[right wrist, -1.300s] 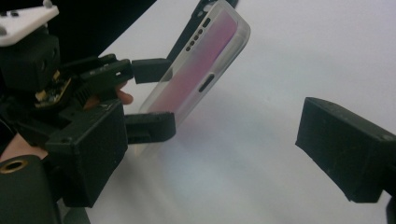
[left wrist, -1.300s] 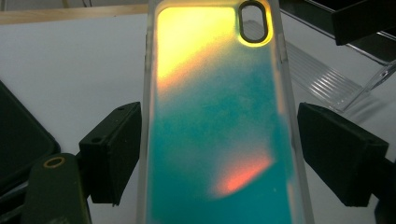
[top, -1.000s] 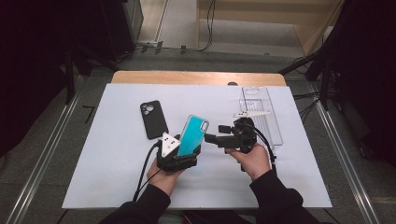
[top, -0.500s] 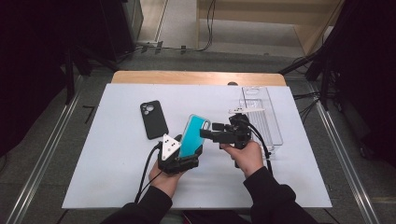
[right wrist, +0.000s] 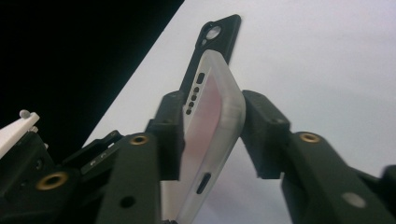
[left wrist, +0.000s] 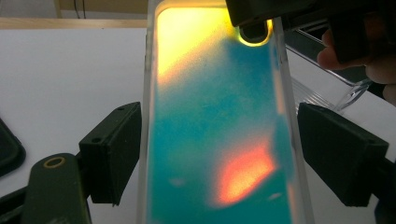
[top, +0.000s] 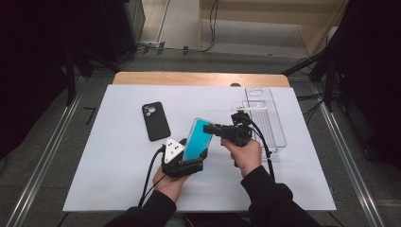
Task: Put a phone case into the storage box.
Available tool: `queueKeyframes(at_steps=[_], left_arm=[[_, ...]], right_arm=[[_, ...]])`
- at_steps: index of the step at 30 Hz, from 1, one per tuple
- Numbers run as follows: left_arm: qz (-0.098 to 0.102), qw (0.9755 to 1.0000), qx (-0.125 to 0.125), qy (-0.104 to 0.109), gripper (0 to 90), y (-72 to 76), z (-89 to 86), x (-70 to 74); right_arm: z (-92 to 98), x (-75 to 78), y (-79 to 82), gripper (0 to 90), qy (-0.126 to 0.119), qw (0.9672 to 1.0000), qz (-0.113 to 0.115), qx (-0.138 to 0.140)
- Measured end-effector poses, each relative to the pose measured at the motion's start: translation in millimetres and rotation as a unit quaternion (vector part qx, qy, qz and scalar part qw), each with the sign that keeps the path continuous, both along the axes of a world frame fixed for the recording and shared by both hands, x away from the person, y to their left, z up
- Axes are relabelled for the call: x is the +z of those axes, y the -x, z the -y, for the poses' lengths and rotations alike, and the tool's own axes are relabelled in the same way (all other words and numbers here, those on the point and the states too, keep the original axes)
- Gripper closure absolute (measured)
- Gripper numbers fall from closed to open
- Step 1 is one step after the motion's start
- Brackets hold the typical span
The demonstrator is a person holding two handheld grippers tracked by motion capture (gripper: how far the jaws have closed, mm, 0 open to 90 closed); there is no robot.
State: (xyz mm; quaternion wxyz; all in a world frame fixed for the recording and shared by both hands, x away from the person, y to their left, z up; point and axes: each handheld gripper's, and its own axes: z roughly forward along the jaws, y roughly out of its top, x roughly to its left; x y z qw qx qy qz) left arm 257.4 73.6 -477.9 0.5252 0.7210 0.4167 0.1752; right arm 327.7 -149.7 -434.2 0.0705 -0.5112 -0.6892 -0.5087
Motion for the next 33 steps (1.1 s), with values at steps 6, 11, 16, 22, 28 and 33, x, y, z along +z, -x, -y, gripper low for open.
queueKeyframes(at_steps=[6,11,16,22,28,33], left_arm=[[-0.002,1.0,-0.004,0.008,17.0,-0.5,-0.6,0.7],[0.006,1.0,-0.003,-0.001,17.0,0.1,0.6,0.3],[0.01,0.9999,-0.003,0.001,16.8,1.1,1.7,1.9],[-0.011,0.9999,-0.011,0.006,13.3,-1.3,0.8,5.6],[-0.04,0.999,-0.018,0.004,10.4,-5.0,-0.5,14.2],[-0.056,0.9979,-0.031,0.014,10.5,-7.2,-5.6,20.8]], right_arm=[[2.7,0.4,-0.9,73.9,-0.018,0.9998,-0.009,-0.004],[4.0,1.4,-0.7,76.0,-0.029,0.9994,-0.02,-0.002],[5.2,4.5,-1.0,76.5,-0.034,0.9992,-0.02,0.007],[4.5,10.9,1.2,77.6,-0.03,0.9993,-0.015,0.019],[4.4,17.9,3.8,77.6,-0.017,0.9996,0.004,0.022],[5.3,20.0,5.1,77.6,0.006,0.9996,0.02,0.017]])
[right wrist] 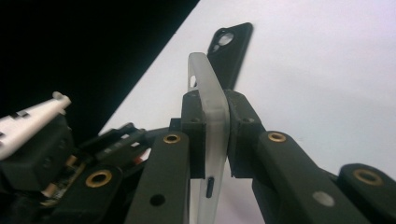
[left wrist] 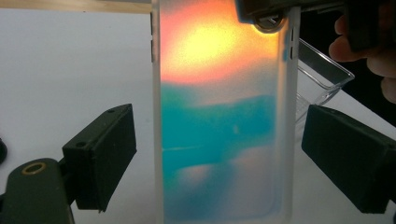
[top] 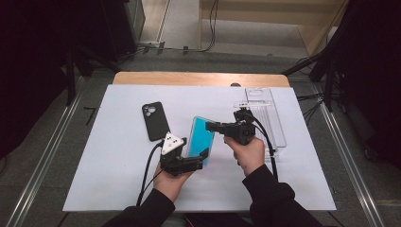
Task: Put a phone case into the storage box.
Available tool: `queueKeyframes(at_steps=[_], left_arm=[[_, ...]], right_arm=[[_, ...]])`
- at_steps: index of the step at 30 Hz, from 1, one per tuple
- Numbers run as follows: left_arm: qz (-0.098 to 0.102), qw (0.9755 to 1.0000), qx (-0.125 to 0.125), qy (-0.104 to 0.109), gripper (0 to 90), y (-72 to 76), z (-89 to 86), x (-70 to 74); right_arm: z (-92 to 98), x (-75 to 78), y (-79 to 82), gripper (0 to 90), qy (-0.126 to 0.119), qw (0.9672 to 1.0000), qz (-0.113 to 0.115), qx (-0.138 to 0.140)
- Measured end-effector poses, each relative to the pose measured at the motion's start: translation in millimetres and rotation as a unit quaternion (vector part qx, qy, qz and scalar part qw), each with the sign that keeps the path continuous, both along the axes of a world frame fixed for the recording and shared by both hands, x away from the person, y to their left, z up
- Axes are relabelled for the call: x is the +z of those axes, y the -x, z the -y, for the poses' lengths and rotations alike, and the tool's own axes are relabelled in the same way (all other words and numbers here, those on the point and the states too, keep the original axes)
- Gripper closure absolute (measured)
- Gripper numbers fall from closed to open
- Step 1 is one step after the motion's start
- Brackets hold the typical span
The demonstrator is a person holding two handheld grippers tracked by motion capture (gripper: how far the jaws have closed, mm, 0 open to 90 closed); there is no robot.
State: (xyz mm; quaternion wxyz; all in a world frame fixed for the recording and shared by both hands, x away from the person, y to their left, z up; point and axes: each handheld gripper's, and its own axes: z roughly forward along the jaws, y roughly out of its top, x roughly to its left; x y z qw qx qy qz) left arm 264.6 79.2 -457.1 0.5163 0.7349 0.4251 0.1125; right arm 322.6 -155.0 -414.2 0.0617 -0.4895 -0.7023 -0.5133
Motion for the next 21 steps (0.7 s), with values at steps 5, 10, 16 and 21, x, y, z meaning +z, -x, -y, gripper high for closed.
queueKeyframes(at_steps=[5,10,16,21], left_arm=[[-0.02,0.9997,-0.016,0.003,13.0,-5.3,-7.5,8.6],[-0.04,0.9983,-0.041,-0.009,13.8,-11.8,-11.9,13.7],[-0.045,0.9965,-0.066,-0.026,14.1,-16.7,-14.5,21.8],[-0.078,0.9932,-0.084,-0.024,16.1,-22.5,-16.0,25.8]], right_arm=[[1.7,1.8,1.7,77.6,0.03,0.9993,0.021,-0.003],[1.7,2.7,4.0,77.5,0.045,0.9983,0.036,0.001],[2.6,5.4,9.0,77.5,0.07,0.9948,0.072,0.018],[5.1,7.2,13.0,77.5,0.077,0.9924,0.092,0.025]])
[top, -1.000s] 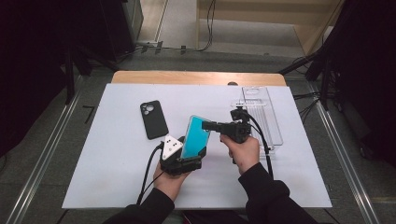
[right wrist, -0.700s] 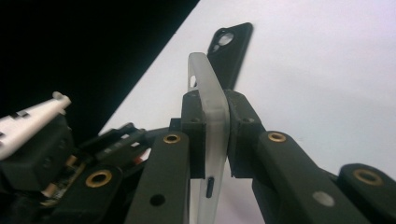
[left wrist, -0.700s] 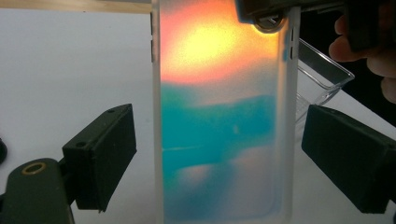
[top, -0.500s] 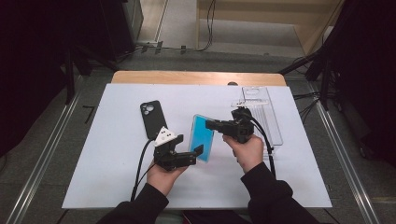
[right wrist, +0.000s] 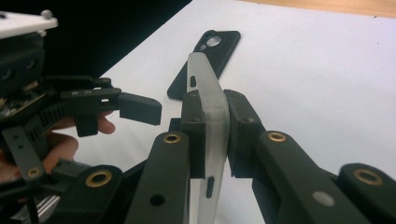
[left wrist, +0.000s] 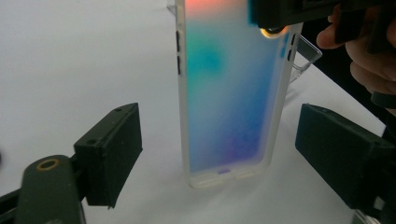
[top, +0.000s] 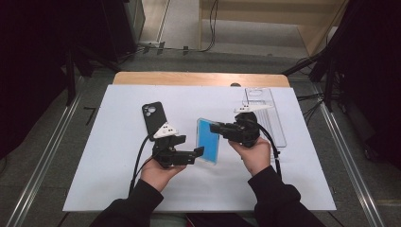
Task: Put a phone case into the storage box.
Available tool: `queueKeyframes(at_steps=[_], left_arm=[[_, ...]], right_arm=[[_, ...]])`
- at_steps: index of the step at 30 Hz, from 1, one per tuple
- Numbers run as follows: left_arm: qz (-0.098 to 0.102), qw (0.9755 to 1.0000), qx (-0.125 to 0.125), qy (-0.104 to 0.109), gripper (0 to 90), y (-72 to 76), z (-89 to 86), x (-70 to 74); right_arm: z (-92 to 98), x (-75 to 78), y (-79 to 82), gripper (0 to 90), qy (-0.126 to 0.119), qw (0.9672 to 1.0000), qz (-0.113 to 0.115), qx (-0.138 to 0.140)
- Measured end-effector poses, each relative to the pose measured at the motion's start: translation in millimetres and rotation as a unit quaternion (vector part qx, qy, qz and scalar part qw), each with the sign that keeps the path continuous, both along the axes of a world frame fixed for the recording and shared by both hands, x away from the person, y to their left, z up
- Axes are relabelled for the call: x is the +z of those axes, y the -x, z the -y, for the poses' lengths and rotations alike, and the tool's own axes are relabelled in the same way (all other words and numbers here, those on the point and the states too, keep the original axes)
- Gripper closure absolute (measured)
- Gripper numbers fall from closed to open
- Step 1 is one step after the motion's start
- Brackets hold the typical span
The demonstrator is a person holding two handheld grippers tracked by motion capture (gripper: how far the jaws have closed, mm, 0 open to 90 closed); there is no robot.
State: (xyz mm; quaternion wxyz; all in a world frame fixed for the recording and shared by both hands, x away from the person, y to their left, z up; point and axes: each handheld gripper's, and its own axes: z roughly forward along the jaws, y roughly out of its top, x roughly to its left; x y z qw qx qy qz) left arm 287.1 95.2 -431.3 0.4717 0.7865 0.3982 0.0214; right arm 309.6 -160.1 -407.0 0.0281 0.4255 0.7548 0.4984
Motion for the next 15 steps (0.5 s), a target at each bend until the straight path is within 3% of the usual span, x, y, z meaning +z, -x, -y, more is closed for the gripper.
queueKeyframes(at_steps=[5,8,11,12,13,15], left_arm=[[-0.019,0.9993,-0.029,-0.01,21.6,-5.0,0.6,2.4],[-0.01,0.9987,-0.046,-0.021,24.3,-5.4,2.4,4.7],[-0.001,0.9975,-0.063,-0.031,27.5,-6.3,4.1,6.8],[-0.007,0.9961,-0.079,-0.039,27.5,-8.7,4.8,7.6],[-0.007,0.9961,-0.079,-0.039,27.5,-8.7,4.8,7.6],[-0.026,0.9944,-0.095,-0.039,27.5,-13.6,4.5,7.9]], right_arm=[[4.0,0.1,3.4,77.5,-0.003,0.9999,0.005,0.012],[6.4,-1.4,3.1,77.5,-0.012,0.9997,-0.001,0.019],[7.4,-2.6,4.2,77.5,-0.005,0.9995,-0.002,0.031],[7.4,-2.8,4.6,77.5,-0.004,0.9993,-0.001,0.038],[7.4,-2.8,4.6,77.5,-0.004,0.9993,-0.001,0.038],[6.9,-2.6,6.3,77.5,0.002,0.9987,0.008,0.049]])
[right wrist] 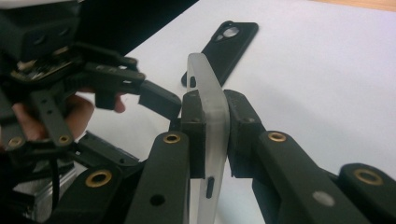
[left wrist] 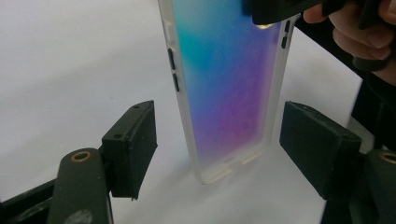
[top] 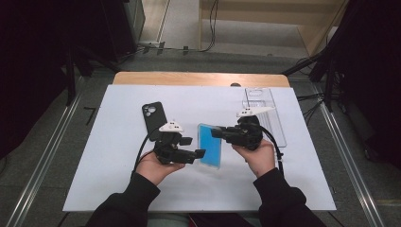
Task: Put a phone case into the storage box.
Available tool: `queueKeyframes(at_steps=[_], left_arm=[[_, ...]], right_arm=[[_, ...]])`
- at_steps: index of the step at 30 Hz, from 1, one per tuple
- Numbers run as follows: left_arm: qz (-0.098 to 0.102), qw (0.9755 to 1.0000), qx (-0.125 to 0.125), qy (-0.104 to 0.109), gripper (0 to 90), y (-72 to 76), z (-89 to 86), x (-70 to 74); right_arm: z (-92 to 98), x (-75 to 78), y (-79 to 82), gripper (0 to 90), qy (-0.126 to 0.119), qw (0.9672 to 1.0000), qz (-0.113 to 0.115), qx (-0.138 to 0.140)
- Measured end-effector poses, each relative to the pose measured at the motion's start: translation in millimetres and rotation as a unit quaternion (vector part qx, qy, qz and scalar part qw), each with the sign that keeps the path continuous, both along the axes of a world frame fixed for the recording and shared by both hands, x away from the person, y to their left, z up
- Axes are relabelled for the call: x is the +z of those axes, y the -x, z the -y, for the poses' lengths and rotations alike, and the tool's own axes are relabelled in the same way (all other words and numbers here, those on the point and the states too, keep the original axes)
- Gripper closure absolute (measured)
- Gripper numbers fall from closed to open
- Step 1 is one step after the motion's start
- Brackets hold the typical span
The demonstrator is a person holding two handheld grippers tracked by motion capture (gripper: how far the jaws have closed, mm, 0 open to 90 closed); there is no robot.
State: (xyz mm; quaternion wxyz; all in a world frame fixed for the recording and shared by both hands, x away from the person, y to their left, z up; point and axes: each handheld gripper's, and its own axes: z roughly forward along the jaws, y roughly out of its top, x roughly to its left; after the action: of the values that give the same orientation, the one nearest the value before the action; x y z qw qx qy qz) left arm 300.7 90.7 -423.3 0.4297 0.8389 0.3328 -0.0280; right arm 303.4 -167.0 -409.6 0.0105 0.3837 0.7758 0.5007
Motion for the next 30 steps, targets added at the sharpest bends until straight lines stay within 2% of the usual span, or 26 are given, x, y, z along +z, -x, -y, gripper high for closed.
queueKeyframes(at_steps=[1,4,10,11,17,18,19,21,24,30], left_arm=[[-0.01,0.9999,-0.005,0.003,27.4,-2.8,-0.3,-0.2],[-0.016,0.9998,-0.009,0.004,27.4,-7.1,-2.0,-0.5],[-0.001,0.999,-0.043,0.014,27.4,-12.6,-6.3,5.0],[-0.002,0.9984,-0.054,0.019,27.4,-14.3,-7.9,7.5],[0.009,0.9963,-0.079,0.035,27.4,-17.8,-12.6,12.7],[0.011,0.9959,-0.083,0.035,27.4,-17.9,-12.8,13.4],[0.023,0.9953,-0.09,0.026,27.4,-17.4,-12.5,15.5],[0.026,0.9947,-0.096,0.026,27.4,-17.7,-12.8,16.0],[0.017,0.9934,-0.108,0.035,27.4,-19.2,-13.9,16.4],[0.02,0.9906,-0.133,0.026,28.9,-19.2,-11.3,17.4]], right_arm=[[-0.2,0.3,0.7,77.5,0.003,1.0,0.004,0.004],[0.7,0.9,3.0,77.5,0.004,0.9998,0.013,0.016],[6.0,-0.3,3.0,77.5,-0.002,0.9992,0.011,0.037],[7.4,0.1,3.7,77.5,-0.004,0.9988,0.016,0.046],[7.5,2.8,6.4,77.4,0.001,0.9965,0.035,0.076],[7.5,3.0,6.7,77.4,0.002,0.9956,0.041,0.085],[7.0,3.3,7.3,77.4,0.0,0.9943,0.043,0.097],[6.6,3.3,7.4,77.3,-0.001,0.9937,0.046,0.102],[4.6,3.5,8.0,77.3,-0.004,0.9911,0.051,0.123],[2.6,3.5,8.9,77.3,-0.007,0.9894,0.05,0.136]])
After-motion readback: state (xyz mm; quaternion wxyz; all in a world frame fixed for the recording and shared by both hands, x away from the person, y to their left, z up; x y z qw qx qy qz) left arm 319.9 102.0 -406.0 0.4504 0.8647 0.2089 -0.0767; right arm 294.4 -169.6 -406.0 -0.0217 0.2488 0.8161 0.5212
